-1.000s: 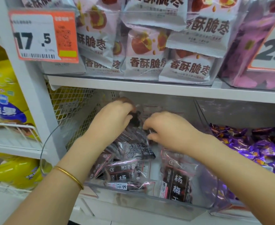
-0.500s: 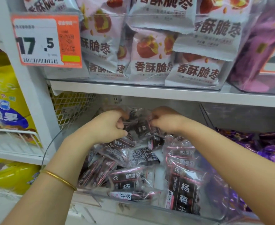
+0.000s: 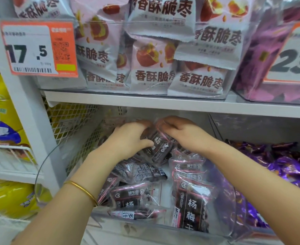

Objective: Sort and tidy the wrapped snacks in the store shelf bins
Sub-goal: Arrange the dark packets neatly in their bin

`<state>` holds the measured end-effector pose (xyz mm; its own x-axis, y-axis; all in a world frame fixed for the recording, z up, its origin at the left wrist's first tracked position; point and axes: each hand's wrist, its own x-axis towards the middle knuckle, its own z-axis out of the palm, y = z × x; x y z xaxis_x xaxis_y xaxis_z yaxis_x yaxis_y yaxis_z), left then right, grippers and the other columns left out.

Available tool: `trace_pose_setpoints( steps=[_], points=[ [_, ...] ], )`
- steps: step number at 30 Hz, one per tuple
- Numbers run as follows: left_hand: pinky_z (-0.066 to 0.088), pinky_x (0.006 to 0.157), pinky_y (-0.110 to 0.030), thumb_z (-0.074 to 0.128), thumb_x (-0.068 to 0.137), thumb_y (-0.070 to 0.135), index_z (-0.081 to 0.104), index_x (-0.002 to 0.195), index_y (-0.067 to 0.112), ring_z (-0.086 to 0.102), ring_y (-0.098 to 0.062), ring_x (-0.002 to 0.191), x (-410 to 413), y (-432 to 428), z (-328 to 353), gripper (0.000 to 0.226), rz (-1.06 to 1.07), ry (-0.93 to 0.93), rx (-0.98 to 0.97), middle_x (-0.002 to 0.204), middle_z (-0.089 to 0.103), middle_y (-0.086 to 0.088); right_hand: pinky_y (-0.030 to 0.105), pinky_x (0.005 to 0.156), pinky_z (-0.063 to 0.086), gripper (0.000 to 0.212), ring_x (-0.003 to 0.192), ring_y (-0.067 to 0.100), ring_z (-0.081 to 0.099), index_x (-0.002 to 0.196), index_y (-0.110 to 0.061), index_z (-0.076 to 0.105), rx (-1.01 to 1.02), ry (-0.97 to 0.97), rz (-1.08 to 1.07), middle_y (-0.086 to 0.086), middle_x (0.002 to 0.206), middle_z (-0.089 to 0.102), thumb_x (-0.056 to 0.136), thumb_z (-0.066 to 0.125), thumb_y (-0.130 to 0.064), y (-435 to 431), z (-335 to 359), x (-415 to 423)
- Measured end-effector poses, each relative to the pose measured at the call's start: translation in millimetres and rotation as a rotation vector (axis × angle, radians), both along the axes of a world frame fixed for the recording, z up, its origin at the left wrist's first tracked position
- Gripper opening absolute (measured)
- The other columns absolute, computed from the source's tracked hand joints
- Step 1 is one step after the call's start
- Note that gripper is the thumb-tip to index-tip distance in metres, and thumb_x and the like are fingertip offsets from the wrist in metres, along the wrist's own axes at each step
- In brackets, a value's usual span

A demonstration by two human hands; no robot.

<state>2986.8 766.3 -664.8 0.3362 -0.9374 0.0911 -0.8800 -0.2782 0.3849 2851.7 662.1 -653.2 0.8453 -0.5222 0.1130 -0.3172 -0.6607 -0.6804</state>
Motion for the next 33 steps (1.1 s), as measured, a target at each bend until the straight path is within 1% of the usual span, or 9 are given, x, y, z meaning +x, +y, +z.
trace_pose_setpoints(
  steps=[4,7,9,12,21,24,27,30,33],
  points=[
    [0.049,0.088,-0.033,0.067,0.083,0.028,0.062,0.111,0.019,0.060,-0.017,0.097,1.1,-6.2,-0.2,0.029,-0.010,0.085,0.110,0.107,0.066,0.001,0.025,0.080,0.041,0.048,0.101,0.016,0.054,0.123,-0.014,0.047,-0.131,0.198,0.075,0.000,0.111,0.057,0.083,0.067,-0.031,-0.6,-4.7,-2.9],
    [0.048,0.091,-0.027,0.064,0.084,0.019,0.063,0.113,0.023,0.061,-0.014,0.100,8.6,-10.9,8.8,0.030,-0.011,0.194,0.190,0.110,0.066,0.005,0.030,0.070,0.040,0.041,0.088,0.021,0.051,0.117,-0.013,0.038,-0.319,0.286,0.002,0.000,0.093,0.048,0.086,0.063,-0.023,-0.3,-7.9,-8.7],
    [0.048,0.097,-0.035,0.063,0.083,0.015,0.067,0.109,0.020,0.065,-0.021,0.100,16.2,-17.7,10.5,0.027,0.022,0.296,0.202,0.109,0.069,0.001,0.031,0.069,0.041,0.037,0.088,0.025,0.051,0.117,-0.014,0.036,-0.385,0.297,-0.048,0.003,0.094,0.050,0.087,0.057,-0.020,0.2,-9.4,-12.8],
    [0.049,0.096,-0.046,0.059,0.085,0.000,0.067,0.101,0.004,0.068,-0.027,0.098,15.9,-30.1,4.3,0.018,0.087,0.564,0.152,0.105,0.069,-0.016,0.038,0.084,0.048,0.038,0.105,0.028,0.054,0.119,-0.018,0.037,-0.398,0.332,-0.064,0.005,0.115,0.055,0.086,0.056,-0.022,-0.5,-12.0,-14.4],
    [0.055,0.083,-0.049,0.049,0.091,0.001,0.063,0.107,-0.002,0.070,-0.031,0.085,5.9,-56.0,-3.8,0.021,0.175,0.475,0.251,0.094,0.070,-0.019,0.037,0.087,0.048,0.032,0.111,0.024,0.053,0.117,-0.021,0.046,-0.393,0.437,-0.008,0.000,0.122,0.056,0.088,0.057,-0.029,-0.9,-10.6,-7.8],
    [0.057,0.071,-0.032,0.045,0.092,-0.005,0.052,0.121,-0.001,0.067,-0.018,0.070,3.6,-55.7,-2.5,0.030,0.254,0.750,0.170,0.098,0.064,-0.015,0.036,0.085,0.047,0.033,0.110,0.025,0.053,0.117,-0.020,0.046,-0.397,0.447,-0.008,0.001,0.120,0.056,0.089,0.058,-0.030,0.3,-9.3,-5.5],
    [0.058,0.072,-0.033,0.047,0.089,-0.011,0.055,0.108,-0.003,0.066,-0.019,0.073,7.1,-55.6,-4.2,0.022,0.326,0.950,0.055,0.090,0.060,-0.013,0.035,0.086,0.047,0.034,0.108,0.025,0.054,0.117,-0.019,0.047,-0.382,0.436,-0.012,0.003,0.119,0.057,0.088,0.059,-0.031,0.0,-10.8,-5.1],
    [0.055,0.086,-0.041,0.054,0.084,-0.012,0.061,0.107,0.001,0.066,-0.027,0.090,11.6,-58.6,-12.4,0.028,0.334,0.824,-0.026,0.096,0.062,-0.011,0.033,0.079,0.046,0.033,0.103,0.027,0.055,0.113,-0.016,0.045,-0.390,0.412,-0.024,0.004,0.113,0.057,0.087,0.061,-0.029,0.0,-12.1,-5.1],
    [0.058,0.079,-0.034,0.062,0.083,-0.005,0.071,0.099,0.005,0.068,-0.025,0.084,8.3,-60.0,-15.9,0.021,0.299,0.653,-0.061,0.097,0.070,-0.012,0.029,0.069,0.038,0.032,0.100,0.027,0.054,0.109,-0.015,0.042,-0.448,0.391,-0.055,0.005,0.108,0.054,0.087,0.062,-0.026,3.0,-9.9,-4.4]
  ],
)
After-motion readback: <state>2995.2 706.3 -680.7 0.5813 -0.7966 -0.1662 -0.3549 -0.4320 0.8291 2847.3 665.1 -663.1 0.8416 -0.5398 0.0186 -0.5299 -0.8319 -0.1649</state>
